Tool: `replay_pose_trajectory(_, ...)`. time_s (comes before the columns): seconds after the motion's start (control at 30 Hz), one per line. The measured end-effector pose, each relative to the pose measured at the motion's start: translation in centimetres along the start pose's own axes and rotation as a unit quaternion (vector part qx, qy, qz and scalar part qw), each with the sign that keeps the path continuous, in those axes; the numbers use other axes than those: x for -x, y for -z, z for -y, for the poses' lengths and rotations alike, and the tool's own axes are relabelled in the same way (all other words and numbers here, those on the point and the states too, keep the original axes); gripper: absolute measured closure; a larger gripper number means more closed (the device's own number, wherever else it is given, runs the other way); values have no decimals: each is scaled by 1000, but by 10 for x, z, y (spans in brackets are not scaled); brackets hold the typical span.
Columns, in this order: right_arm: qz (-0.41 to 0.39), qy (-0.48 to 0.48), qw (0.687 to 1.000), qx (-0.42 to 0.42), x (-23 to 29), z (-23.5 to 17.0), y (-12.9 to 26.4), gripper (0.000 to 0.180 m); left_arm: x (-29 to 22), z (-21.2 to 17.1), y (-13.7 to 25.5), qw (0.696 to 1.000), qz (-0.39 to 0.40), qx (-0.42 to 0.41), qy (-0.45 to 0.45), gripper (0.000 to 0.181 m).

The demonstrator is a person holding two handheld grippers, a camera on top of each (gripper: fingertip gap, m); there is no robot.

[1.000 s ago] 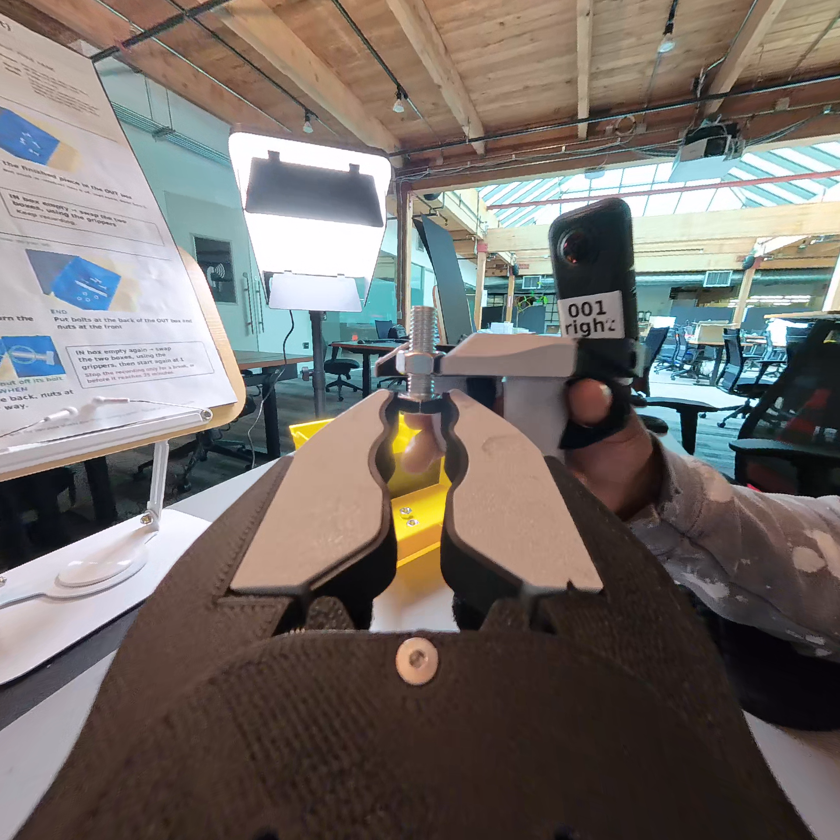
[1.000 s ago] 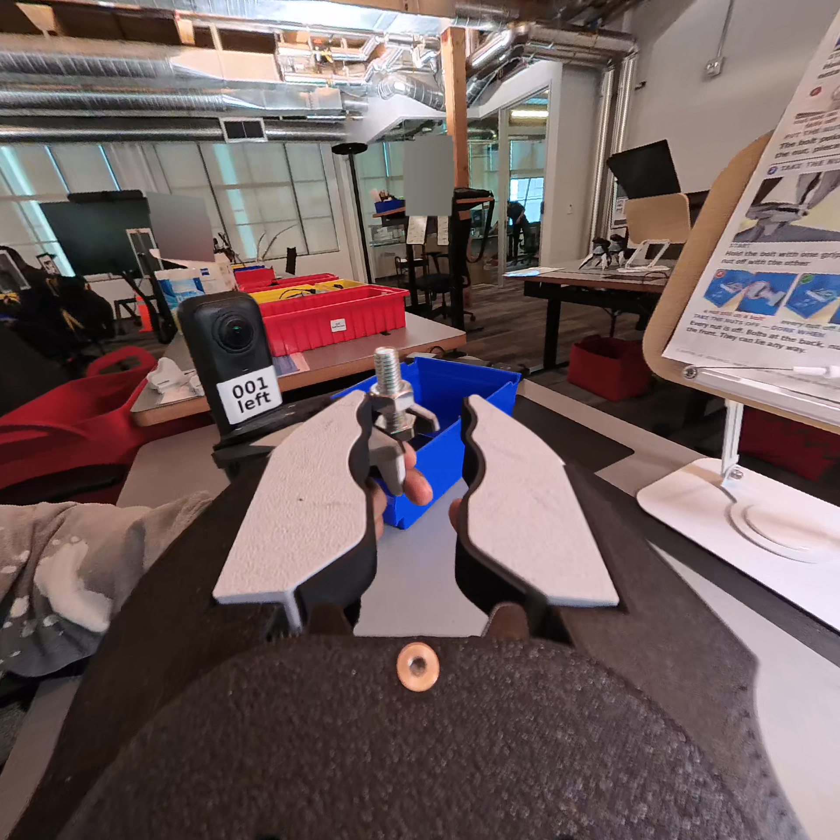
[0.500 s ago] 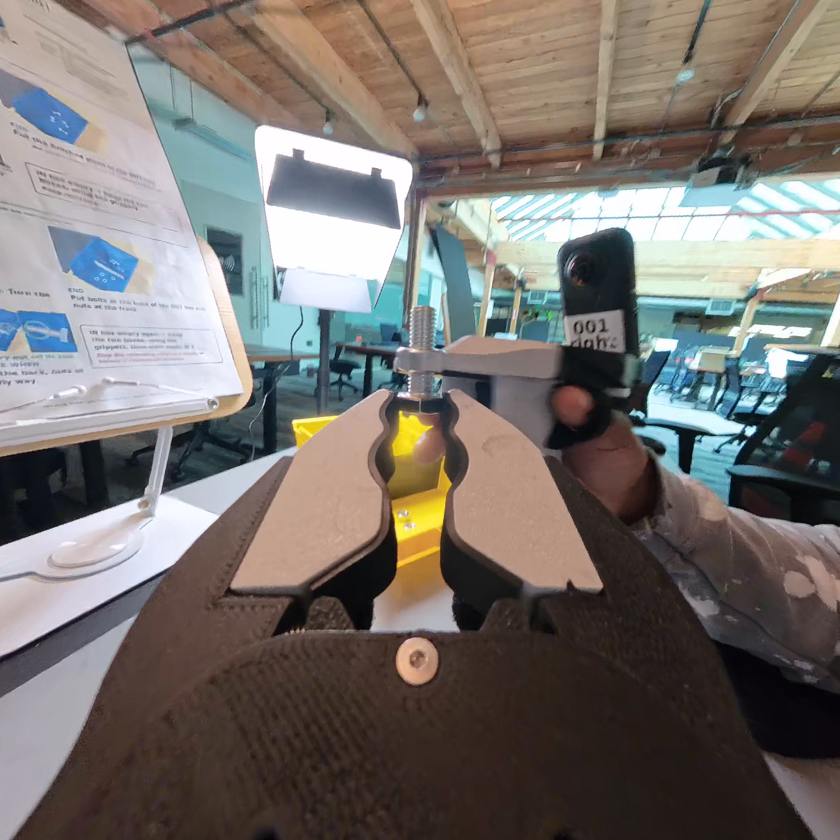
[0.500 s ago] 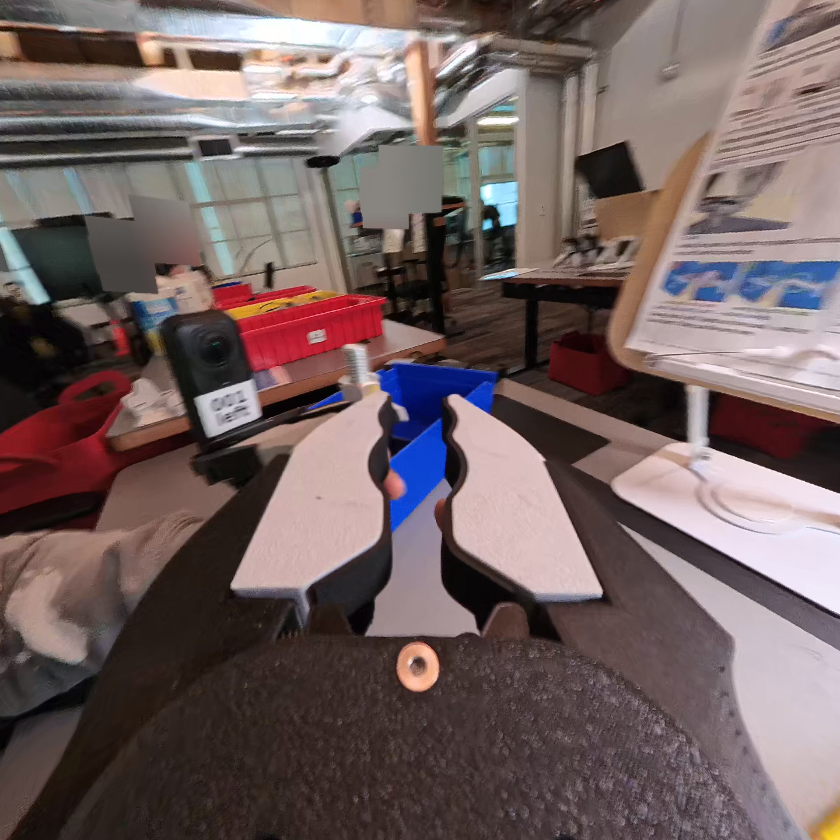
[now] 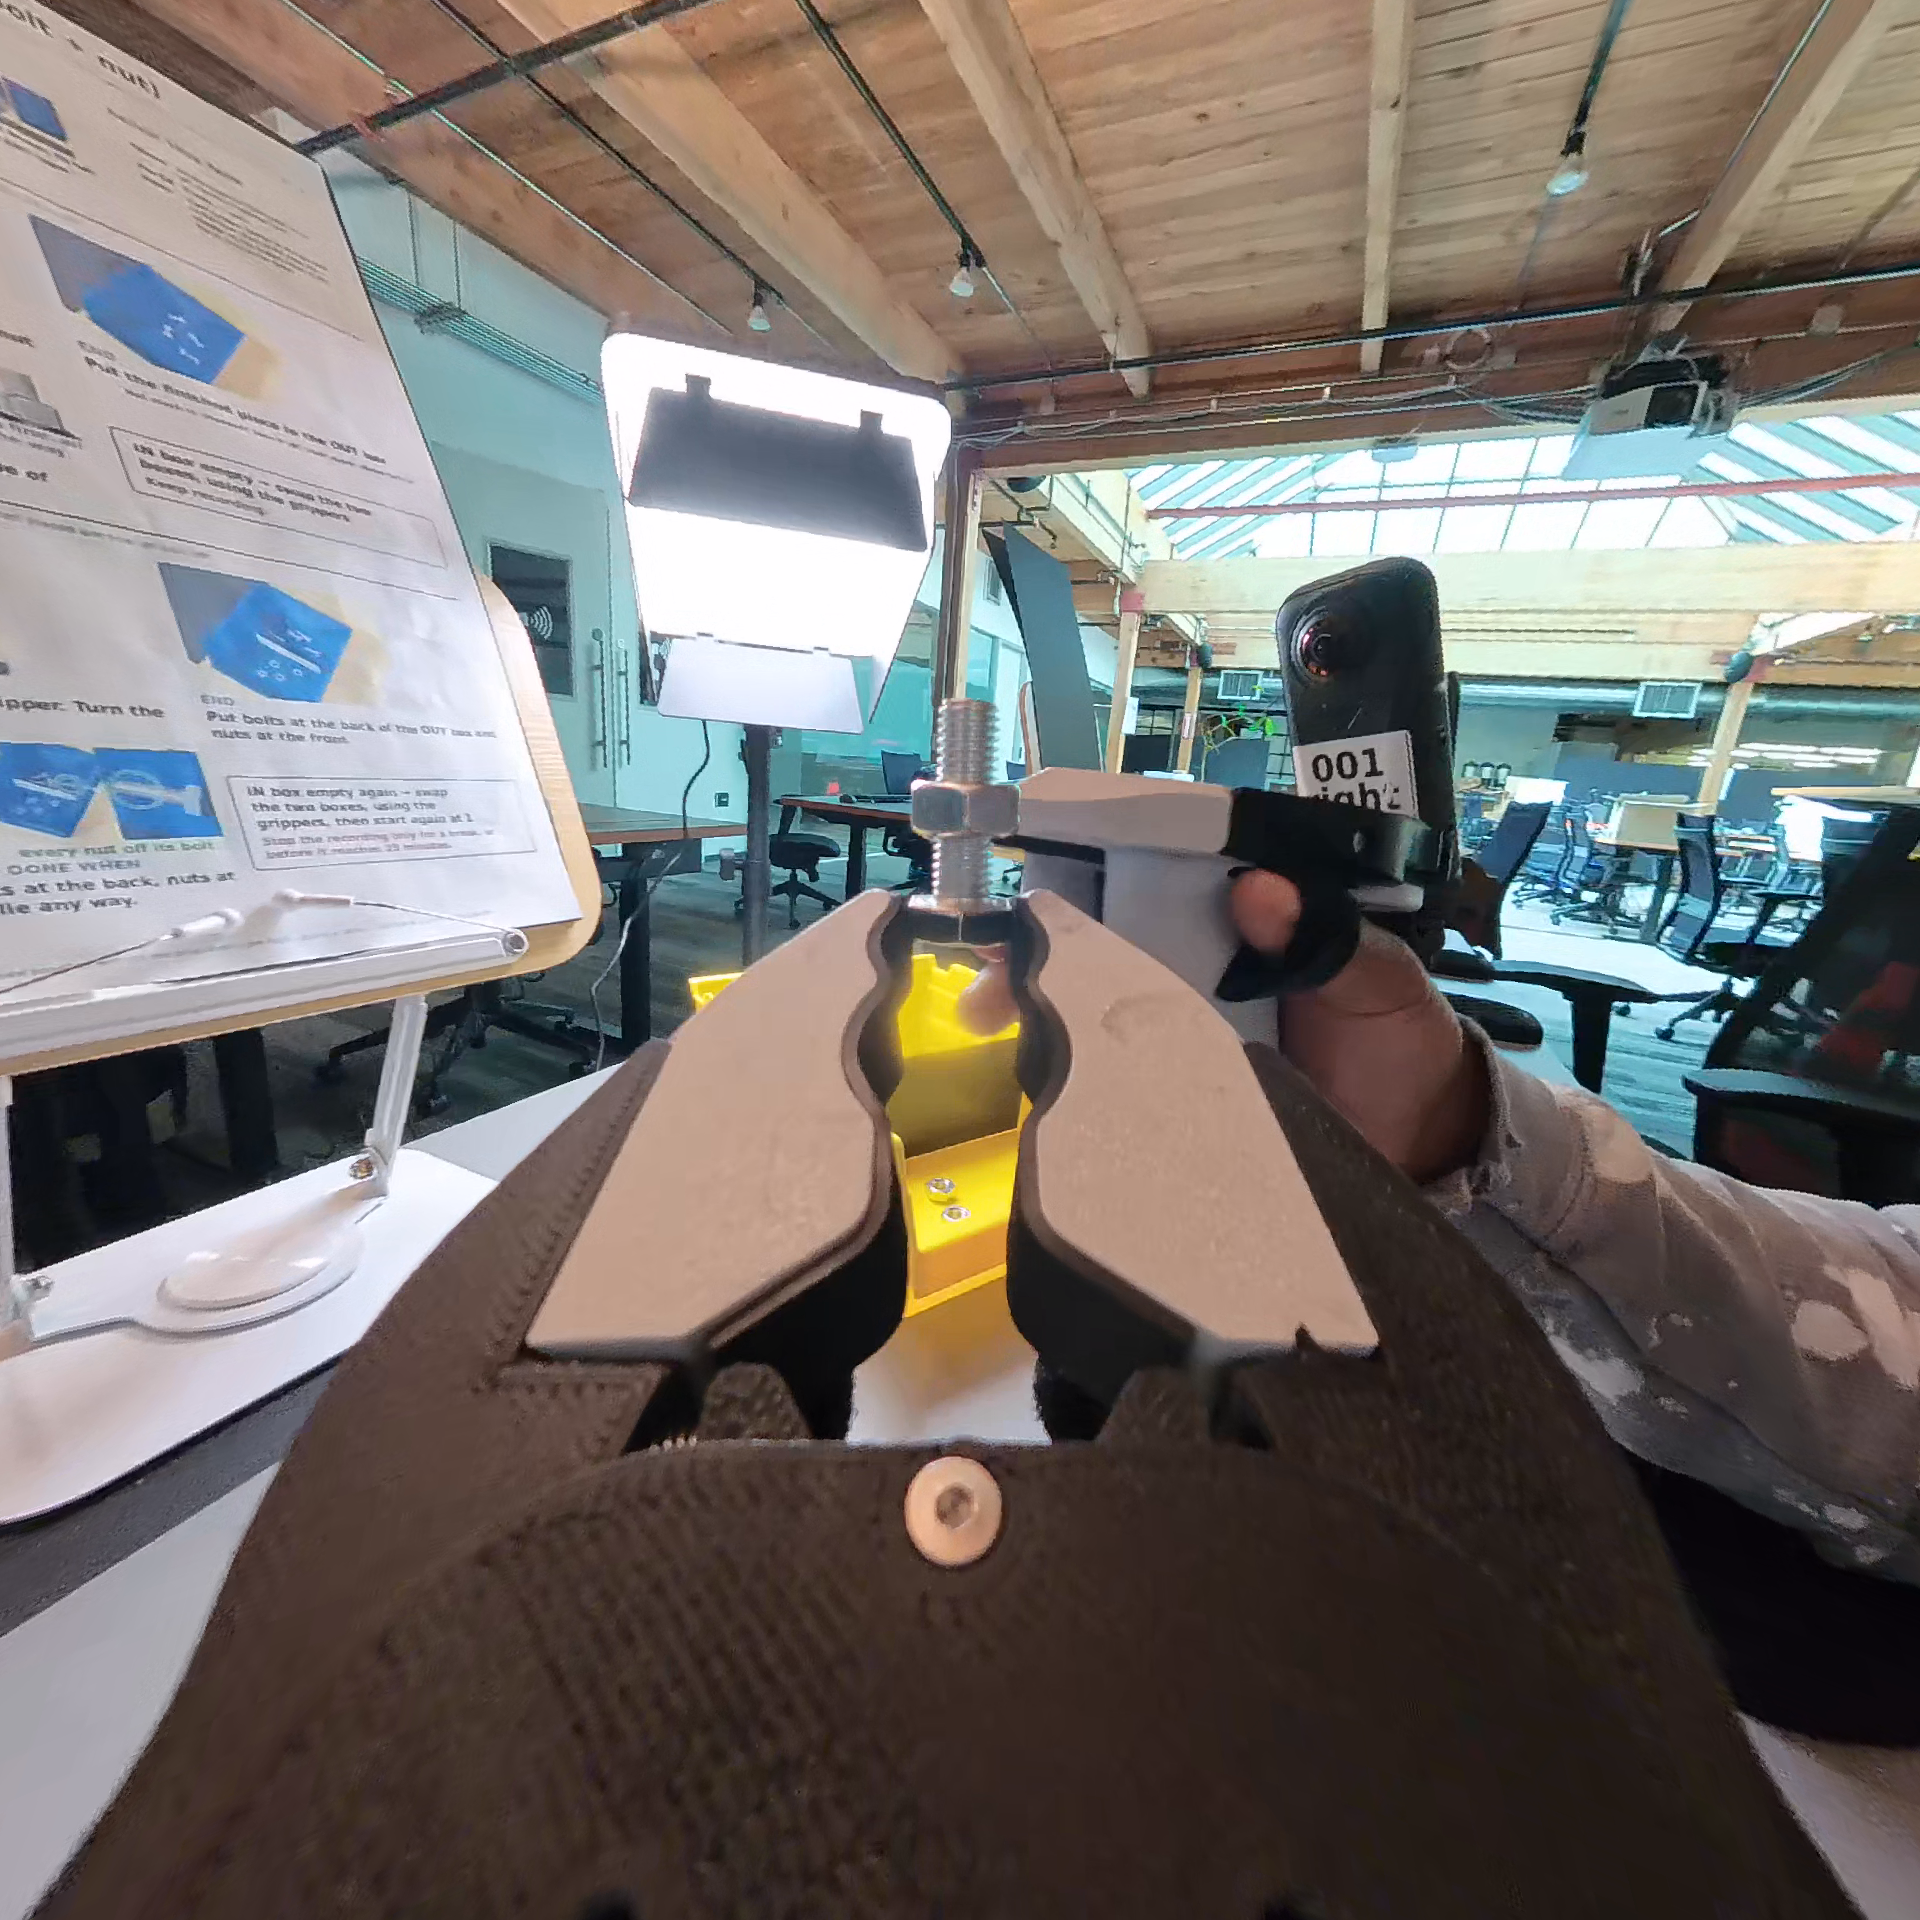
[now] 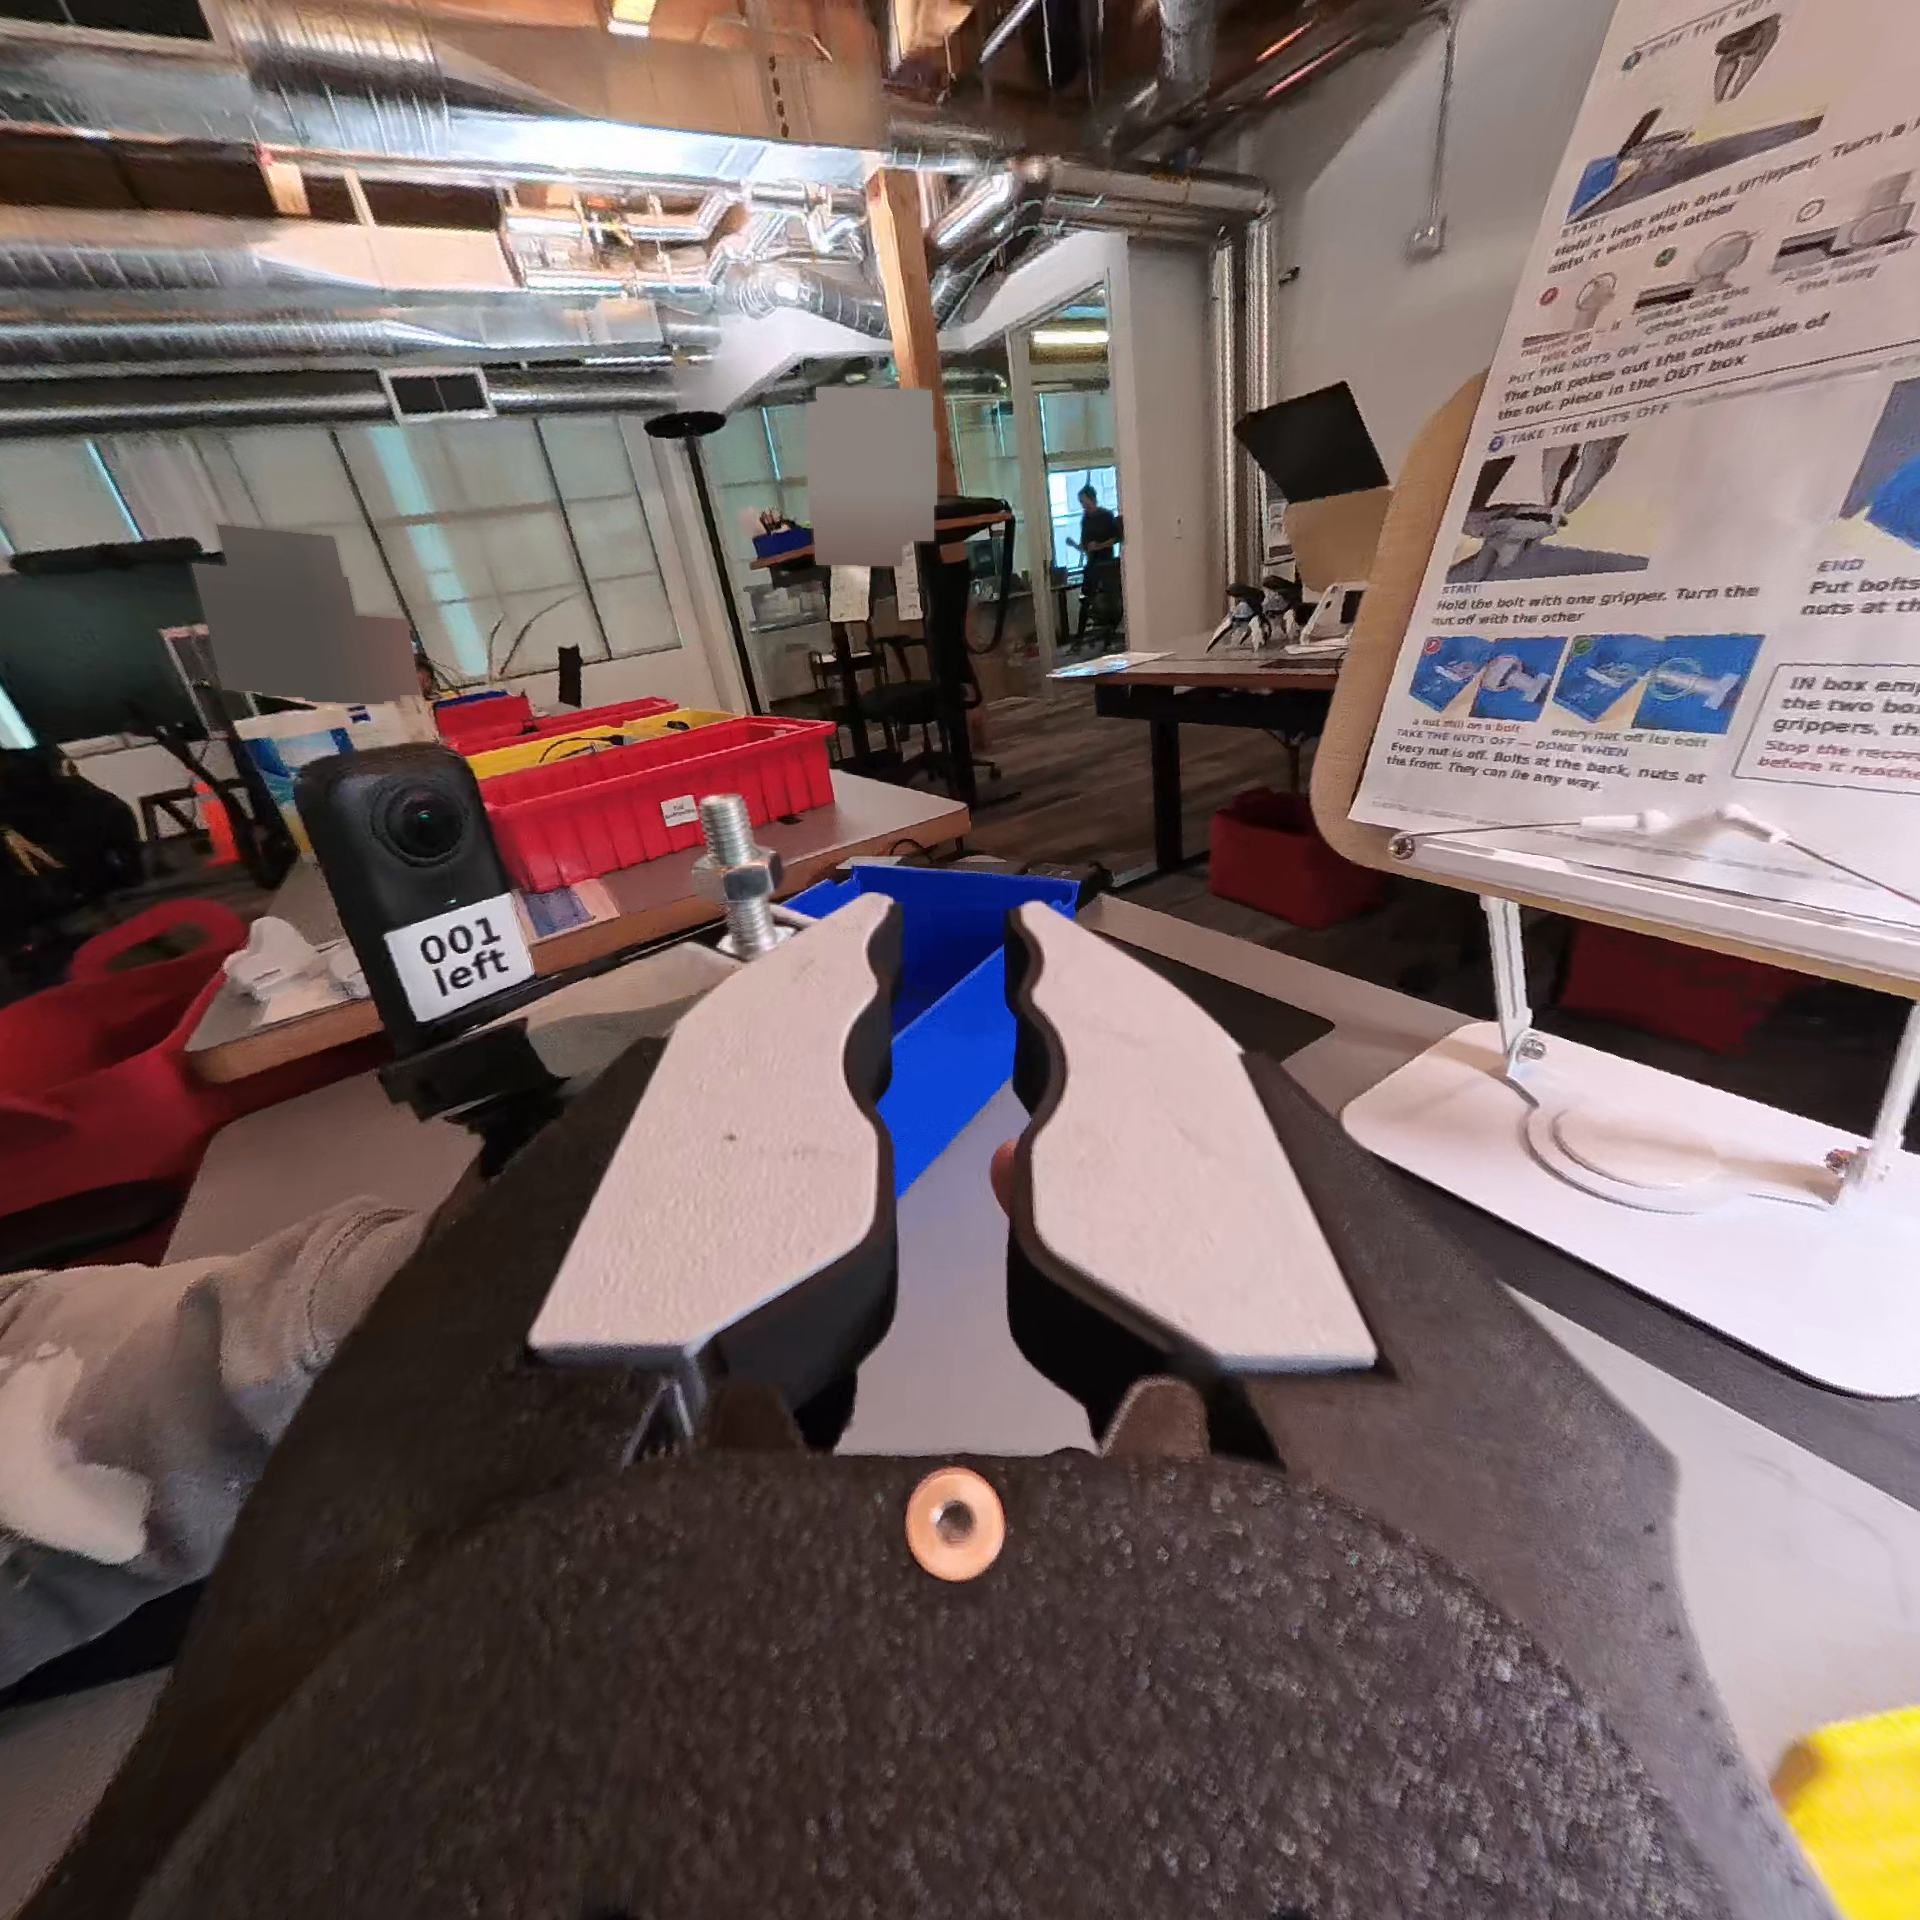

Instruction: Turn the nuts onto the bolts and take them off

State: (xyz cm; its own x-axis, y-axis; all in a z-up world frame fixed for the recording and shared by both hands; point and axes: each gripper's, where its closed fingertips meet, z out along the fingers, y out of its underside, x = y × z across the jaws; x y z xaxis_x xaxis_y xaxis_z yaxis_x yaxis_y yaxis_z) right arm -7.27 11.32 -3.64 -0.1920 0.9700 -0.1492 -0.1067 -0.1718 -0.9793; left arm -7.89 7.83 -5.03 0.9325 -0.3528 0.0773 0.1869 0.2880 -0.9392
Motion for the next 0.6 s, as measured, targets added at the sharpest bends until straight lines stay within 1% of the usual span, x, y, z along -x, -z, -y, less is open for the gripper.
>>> replay_pose_trajectory(0.13, 38, 17, 999, 8, 25, -2, -5, 147, 1, -7, -2, 1000, 4, 9, 3, 162)
replay_pose_trajectory(0.2, 48, 24, 998, 20, 36, -8, -10, 144, -3, -12, -5, 1000, 2, 19, -1, 162)
replay_pose_trajectory(0.27, 34, 32, 999, 26, 31, -11, -12, 145, -6, -11, -6, 1000, 0, 15, -2, 162)
replay_pose_trajectory(0.3, 31, 27, 999, 22, 27, -10, -10, 149, -4, -10, -5, 1000, 4, 15, 3, 162)
replay_pose_trajectory(0.33, 8, 15, 1000, 18, 16, -7, -7, 167, -4, -6, -3, 1000, -2, 4, 9, 162)
replay_pose_trajectory(0.37, -5, 12, 1000, 8, 8, -3, -4, 167, -1, -4, -1, 1000, 2, 1, 13, 162)
replay_pose_trajectory(0.4, -6, 11, 1000, 4, 5, 0, -1, 165, 1, -3, -1, 1000, 4, 2, 11, 162)
replay_pose_trajectory(0.47, 8, 12, 1000, 6, 10, 3, -1, 156, 3, -3, -1, 1000, 6, 3, 9, 162)
replay_pose_trajectory(0.6, 38, 25, 999, 21, 33, -8, -10, 146, -4, -14, -5, 1000, -4, 18, 12, 162)
